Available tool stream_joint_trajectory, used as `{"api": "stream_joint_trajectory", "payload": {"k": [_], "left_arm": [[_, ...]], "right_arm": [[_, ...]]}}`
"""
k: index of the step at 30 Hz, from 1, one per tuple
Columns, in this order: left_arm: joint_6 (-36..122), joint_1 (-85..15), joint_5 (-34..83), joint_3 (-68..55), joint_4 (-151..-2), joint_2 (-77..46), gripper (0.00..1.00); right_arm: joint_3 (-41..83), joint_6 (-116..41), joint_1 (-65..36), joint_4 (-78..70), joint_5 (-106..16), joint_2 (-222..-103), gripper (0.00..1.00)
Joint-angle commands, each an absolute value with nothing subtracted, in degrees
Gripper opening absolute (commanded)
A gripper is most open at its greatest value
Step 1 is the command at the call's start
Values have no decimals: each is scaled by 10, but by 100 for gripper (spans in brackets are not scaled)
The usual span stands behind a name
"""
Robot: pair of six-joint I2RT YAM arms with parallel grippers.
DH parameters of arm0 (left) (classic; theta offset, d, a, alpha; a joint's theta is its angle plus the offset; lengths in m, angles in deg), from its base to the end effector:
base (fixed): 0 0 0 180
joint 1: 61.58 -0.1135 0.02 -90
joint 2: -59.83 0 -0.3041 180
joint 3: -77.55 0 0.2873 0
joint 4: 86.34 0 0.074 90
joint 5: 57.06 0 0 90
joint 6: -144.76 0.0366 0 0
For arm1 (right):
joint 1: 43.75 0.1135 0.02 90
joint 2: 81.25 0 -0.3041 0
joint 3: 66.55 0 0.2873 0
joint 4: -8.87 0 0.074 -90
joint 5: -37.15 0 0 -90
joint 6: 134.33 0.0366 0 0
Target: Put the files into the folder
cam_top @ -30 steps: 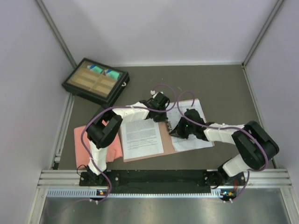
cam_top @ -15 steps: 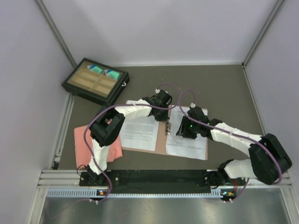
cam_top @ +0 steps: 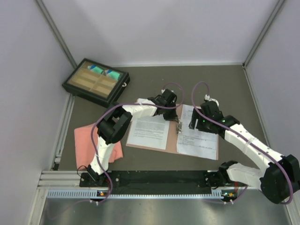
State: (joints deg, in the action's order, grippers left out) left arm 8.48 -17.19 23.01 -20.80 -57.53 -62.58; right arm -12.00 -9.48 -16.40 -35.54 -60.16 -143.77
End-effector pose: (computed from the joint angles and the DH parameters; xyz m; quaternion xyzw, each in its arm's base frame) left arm 0.3613 -0.3625 0.1654 0.0120 0.9447 -0.2833 0.1646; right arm 0.2078 0.1022 0.2561 0.0823 0.9413 0.1145 0.3067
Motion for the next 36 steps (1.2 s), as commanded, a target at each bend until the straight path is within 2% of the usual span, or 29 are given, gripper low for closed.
{"api": "stream_joint_trajectory", "payload": {"k": [1,5,6,7,10,14,15,17,18,19,26,28,36], "left_arm": [[26,-166,227,-218,-630,-639,0],[29,-167,236,-214,-643,-610,0],[39,-171,235,-211,-644,-600,3],[46,-174,233,-200,-645,-574,22],[66,-189,215,-171,-649,-515,52],[91,-220,185,-119,-639,-428,66],[100,-226,182,-103,-638,-384,66],[115,-246,182,-47,-629,-338,67],[120,-254,180,-27,-624,-292,67],[127,-261,179,14,-617,-268,68],[163,-298,193,147,-557,-86,69],[166,-298,198,170,-537,-44,70],[167,-301,215,223,-528,23,71]], "right_arm": [[-85,-140,-171,-381,-622,-1454,75],[-67,-166,-170,-375,-616,-1479,74],[-65,-173,-169,-371,-612,-1480,74],[-66,-186,-166,-357,-602,-1480,74],[-59,-201,-158,-347,-597,-1486,75],[-20,-176,-130,-373,-621,-1530,74],[-7,-167,-114,-382,-634,-1562,73],[32,-128,-77,-417,-679,-1599,66],[60,-110,-69,-432,-693,-1635,61],[72,-75,-62,-443,-713,-1655,53],[131,-6,-23,-442,-739,-1777,37],[153,7,-10,-463,-766,-1798,29],[162,23,-5,-459,-766,-1821,21]]}}
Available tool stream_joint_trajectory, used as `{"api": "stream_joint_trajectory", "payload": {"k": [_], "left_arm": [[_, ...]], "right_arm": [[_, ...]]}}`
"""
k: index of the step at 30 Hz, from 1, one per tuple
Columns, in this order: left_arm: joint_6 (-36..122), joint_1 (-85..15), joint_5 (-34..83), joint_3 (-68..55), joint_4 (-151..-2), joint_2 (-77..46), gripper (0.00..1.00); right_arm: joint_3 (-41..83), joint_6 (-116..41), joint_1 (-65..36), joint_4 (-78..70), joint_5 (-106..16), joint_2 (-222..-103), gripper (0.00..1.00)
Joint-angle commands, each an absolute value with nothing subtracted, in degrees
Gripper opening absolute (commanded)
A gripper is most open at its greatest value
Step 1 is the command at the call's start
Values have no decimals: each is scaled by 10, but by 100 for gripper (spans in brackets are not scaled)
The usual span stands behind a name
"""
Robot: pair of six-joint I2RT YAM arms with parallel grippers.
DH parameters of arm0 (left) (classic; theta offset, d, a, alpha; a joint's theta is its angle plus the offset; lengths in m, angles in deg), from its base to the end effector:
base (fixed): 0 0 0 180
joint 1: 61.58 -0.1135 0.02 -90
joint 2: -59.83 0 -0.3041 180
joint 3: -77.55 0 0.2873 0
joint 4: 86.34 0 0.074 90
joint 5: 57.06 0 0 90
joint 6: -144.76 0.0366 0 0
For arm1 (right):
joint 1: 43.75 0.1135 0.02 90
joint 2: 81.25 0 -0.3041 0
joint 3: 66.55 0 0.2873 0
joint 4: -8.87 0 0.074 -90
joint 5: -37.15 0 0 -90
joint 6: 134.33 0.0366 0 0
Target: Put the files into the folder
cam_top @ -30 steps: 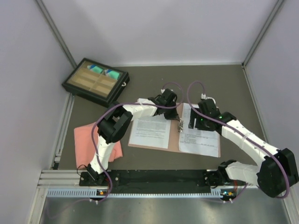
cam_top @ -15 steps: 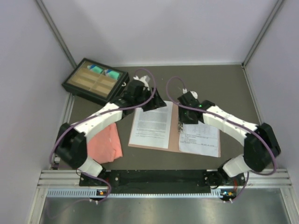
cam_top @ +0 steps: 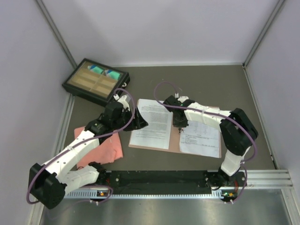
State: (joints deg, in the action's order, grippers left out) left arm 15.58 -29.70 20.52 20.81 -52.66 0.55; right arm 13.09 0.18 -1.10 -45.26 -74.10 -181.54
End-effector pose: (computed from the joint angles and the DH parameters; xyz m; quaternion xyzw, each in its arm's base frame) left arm 0.1998 -0.1335 0.2973 -0.0076 0.8880 -0.3398 0.3098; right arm 0.2823 0.2420 0.2071 0.0402 0.9737 -0.0427 0.2203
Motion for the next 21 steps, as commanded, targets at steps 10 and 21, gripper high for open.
{"api": "stream_joint_trajectory", "payload": {"k": [10,21], "left_arm": [[172,-303,202,229,-539,10,72],[173,-306,197,232,-543,4,72]], "right_arm": [[189,22,-5,-461,-775,-1851,24],[192,23,-5,-462,-790,-1875,25]]}}
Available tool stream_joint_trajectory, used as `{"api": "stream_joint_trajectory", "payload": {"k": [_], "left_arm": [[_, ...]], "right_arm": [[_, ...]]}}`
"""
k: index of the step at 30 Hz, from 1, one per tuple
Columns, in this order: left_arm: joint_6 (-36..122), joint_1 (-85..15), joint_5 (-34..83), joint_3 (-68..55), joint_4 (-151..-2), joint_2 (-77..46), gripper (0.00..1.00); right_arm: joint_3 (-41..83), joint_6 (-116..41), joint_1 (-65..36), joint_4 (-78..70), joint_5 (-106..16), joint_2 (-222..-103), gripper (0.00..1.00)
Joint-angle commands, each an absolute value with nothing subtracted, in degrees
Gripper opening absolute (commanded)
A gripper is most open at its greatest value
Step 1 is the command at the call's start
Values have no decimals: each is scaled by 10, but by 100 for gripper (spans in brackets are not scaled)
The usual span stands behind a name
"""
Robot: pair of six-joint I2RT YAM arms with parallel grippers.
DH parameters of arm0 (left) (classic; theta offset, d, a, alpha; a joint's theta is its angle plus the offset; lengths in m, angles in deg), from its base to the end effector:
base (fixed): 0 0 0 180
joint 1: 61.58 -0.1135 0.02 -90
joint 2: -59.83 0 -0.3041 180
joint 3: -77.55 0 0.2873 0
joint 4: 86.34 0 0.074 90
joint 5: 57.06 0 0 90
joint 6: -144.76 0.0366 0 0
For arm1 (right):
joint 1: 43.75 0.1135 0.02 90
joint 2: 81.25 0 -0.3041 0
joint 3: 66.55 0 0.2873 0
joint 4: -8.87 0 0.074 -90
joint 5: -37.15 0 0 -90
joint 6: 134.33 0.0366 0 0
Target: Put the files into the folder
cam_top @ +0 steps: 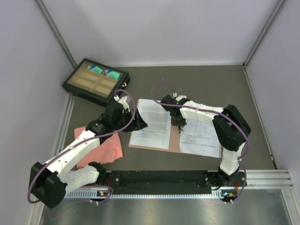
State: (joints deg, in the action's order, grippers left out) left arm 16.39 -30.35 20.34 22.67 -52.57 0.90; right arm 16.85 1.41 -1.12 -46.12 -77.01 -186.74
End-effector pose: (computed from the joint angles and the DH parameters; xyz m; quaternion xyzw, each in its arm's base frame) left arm 0.1979 -0.1293 0.2864 -0.0074 0.8940 -0.3304 0.3027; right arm 0.2981 0.2541 0.1938 0.0499 0.9707 -0.0724 0.2238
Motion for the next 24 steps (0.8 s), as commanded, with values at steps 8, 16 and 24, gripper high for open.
{"api": "stream_joint_trajectory", "payload": {"k": [8,16,24], "left_arm": [[172,-311,201,230,-537,8,72],[143,-313,238,230,-514,9,72],[115,-327,280,235,-489,-17,80]], "right_arm": [[186,31,-6,-443,-794,-1891,24],[167,62,-7,-428,-809,-1903,15],[158,42,-34,-422,-802,-1871,0]]}}
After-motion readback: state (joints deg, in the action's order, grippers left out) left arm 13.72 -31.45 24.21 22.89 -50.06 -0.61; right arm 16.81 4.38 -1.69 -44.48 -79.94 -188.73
